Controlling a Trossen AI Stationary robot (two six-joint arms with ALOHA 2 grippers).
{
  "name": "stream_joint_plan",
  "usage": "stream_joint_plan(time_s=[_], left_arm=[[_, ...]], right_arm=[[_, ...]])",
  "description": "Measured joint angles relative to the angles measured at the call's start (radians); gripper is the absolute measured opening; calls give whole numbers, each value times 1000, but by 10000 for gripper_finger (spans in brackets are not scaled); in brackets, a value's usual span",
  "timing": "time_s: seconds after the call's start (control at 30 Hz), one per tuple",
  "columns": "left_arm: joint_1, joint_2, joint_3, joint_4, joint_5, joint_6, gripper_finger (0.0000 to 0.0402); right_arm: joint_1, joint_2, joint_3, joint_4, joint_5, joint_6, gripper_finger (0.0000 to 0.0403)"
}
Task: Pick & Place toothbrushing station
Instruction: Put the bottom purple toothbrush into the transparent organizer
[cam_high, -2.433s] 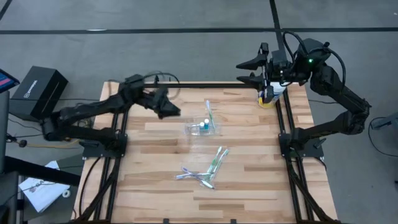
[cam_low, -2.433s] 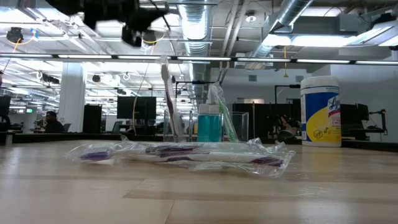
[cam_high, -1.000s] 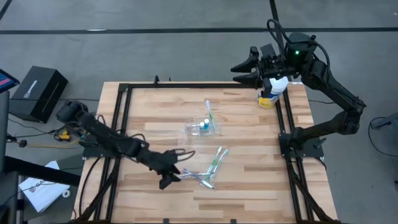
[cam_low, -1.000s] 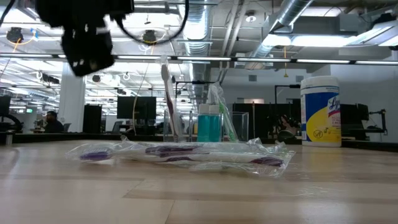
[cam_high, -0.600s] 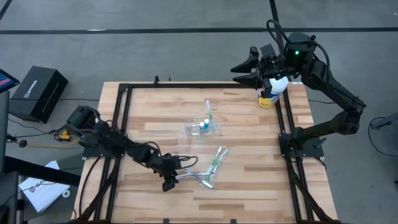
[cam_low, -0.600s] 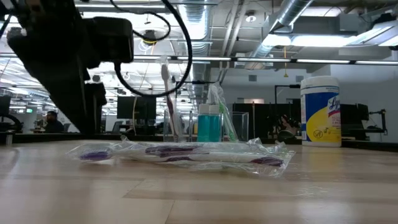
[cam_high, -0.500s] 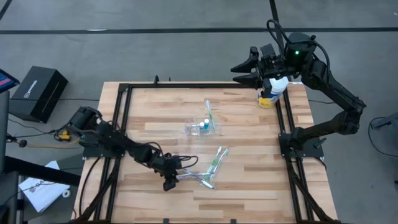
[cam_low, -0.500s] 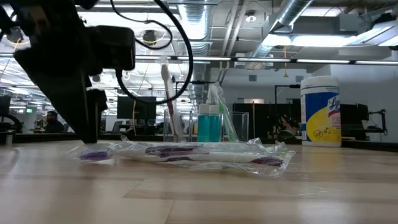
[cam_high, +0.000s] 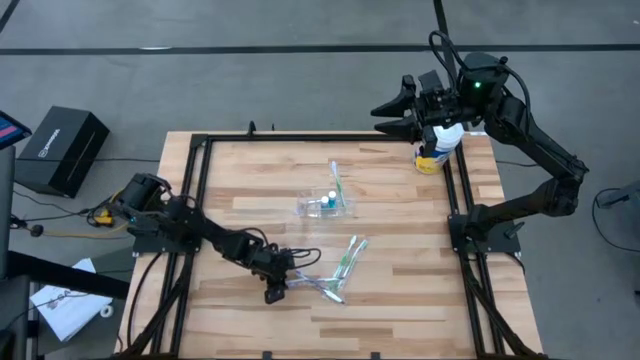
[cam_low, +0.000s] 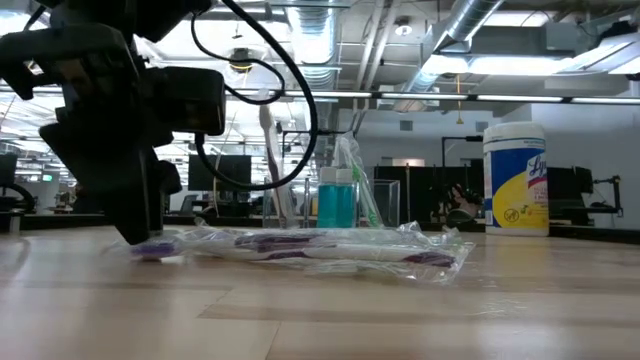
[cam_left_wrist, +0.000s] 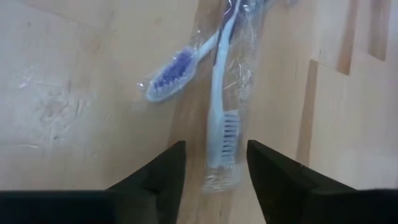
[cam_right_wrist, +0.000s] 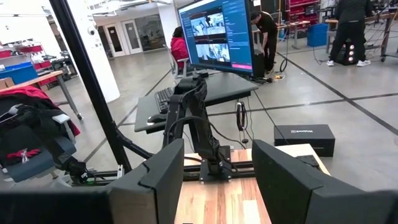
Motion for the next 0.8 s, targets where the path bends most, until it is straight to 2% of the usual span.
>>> stream_joint_plan(time_s=[0.07,0.27,0.4,0.57,0.8], left_arm=[[1,1,0,-1,8,0,137],[0,5,-1,9,52,0,17],[0,3,-2,49,121,-10,13],[0,-54,-2,77,202,-97,5],[18,-302,-2,107,169,-276,5]], right_arm=[[0,0,0,0,0,0,179],[-1,0,0,0,0,-3,179],[0,0,0,0,1,-8,179],[0,0,0,3,1,-14,179],[0,0,-1,11,2,-48,179]])
